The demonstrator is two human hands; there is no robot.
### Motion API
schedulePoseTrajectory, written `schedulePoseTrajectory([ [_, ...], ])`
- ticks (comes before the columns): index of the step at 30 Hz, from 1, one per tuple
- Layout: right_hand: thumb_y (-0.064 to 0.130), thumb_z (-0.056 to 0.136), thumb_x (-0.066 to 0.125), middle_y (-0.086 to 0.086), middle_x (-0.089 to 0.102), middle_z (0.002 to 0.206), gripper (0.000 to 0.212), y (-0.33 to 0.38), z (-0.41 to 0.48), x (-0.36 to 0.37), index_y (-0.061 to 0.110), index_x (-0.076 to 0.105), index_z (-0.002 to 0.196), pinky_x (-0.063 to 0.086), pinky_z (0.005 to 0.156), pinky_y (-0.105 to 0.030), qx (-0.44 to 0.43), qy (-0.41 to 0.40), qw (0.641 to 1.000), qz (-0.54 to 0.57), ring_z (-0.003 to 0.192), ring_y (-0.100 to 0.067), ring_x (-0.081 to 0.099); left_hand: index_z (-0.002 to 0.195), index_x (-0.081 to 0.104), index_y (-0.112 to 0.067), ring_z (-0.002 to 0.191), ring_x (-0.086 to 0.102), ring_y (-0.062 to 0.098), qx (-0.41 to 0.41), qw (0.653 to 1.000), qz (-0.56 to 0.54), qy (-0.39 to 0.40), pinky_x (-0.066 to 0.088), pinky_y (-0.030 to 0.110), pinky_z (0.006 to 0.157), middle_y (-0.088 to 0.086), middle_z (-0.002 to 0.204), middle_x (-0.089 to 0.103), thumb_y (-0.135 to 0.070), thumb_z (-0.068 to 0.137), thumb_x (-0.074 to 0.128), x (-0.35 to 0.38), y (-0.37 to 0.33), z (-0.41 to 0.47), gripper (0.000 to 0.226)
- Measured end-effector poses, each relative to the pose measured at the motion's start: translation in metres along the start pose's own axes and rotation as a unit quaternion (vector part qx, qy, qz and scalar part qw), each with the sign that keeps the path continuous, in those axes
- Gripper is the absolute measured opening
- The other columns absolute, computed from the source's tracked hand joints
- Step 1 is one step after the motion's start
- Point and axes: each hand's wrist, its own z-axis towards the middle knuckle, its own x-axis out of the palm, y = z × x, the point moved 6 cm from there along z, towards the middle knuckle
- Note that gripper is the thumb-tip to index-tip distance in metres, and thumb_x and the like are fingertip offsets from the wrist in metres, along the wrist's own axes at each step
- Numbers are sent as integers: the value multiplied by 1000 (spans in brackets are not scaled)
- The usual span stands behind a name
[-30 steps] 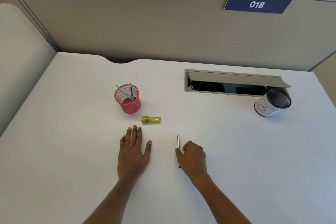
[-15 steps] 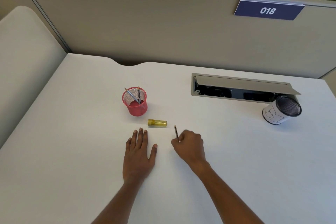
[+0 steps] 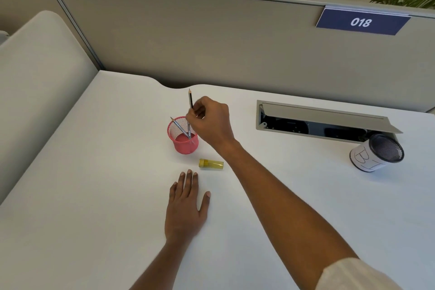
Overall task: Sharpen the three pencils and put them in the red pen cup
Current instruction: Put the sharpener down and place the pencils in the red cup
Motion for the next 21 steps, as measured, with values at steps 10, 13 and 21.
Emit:
schedulePoseTrajectory([
  [10, 26, 95, 60, -3, 78, 94, 21, -16, 4, 62, 12, 75, 100, 53, 82, -42, -43, 93, 984, -143, 88, -27, 68, 164, 19, -18, 159, 8, 17, -5, 1000, -3, 7, 12, 41, 129, 2, 171, 17, -57, 106, 32, 3, 3, 0, 71],
  [13, 27, 98, 54, 1, 77, 93, 23, -23, -2, 73, 19, 75, 100, 41, 83, -39, -69, 109, 966, -224, 89, -24, 66, 164, 18, -18, 159, 7, 17, -3, 1000, -3, 8, 12, 41, 129, 1, 172, 16, -57, 106, 29, 3, 3, 0, 71],
  [21, 26, 100, 48, 3, 72, 91, 25, -18, 5, 94, 21, 71, 94, 28, 83, -42, -103, 192, 913, -345, 86, -22, 62, 164, 20, -17, 160, 11, 19, -4, 1000, -10, 5, 17, 43, 129, 2, 171, 18, -57, 106, 30, 3, 2, 0, 71],
])
